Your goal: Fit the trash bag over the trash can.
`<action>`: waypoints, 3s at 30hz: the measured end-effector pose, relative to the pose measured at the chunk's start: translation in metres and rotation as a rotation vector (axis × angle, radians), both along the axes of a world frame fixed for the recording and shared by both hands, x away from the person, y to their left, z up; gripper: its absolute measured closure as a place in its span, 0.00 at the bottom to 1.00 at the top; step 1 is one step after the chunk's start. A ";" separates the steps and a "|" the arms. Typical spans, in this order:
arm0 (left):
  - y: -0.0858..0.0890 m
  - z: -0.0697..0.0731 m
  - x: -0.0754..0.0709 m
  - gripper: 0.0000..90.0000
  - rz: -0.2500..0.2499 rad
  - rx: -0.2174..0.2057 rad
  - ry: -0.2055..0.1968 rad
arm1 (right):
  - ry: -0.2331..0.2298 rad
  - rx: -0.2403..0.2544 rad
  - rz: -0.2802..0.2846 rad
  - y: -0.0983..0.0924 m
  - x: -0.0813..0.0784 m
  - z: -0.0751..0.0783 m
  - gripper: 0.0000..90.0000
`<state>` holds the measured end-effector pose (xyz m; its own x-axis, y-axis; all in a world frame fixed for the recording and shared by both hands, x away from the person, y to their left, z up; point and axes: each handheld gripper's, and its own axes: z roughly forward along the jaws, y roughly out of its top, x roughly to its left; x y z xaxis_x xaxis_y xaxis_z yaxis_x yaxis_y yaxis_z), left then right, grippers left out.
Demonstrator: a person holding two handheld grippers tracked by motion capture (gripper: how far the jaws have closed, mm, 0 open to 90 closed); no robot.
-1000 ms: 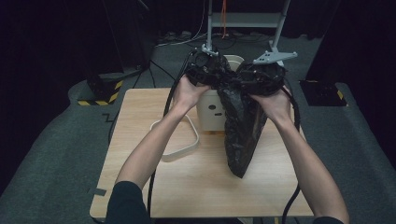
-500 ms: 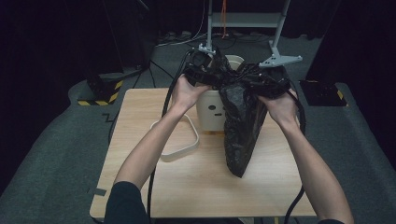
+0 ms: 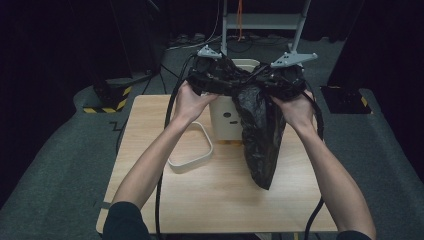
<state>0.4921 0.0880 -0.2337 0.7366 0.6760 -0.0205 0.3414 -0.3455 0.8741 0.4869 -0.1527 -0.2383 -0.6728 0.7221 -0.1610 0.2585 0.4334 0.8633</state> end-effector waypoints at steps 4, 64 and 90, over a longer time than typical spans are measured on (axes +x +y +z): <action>-0.003 -0.003 -0.008 0.31 -0.044 0.006 0.004 | 0.023 0.010 -0.001 0.008 0.009 0.000 1.00; 0.006 0.006 0.031 0.64 0.040 0.068 0.003 | 0.075 0.029 0.101 0.007 0.007 -0.006 0.99; 0.010 0.003 -0.004 0.99 -0.023 0.096 -0.021 | -0.026 0.079 -0.040 -0.008 0.004 0.005 0.62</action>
<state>0.4877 0.0976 -0.2310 0.7516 0.6569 0.0594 0.3143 -0.4359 0.8433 0.4908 -0.1607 -0.2328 -0.6396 0.7594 -0.1193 0.2513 0.3532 0.9011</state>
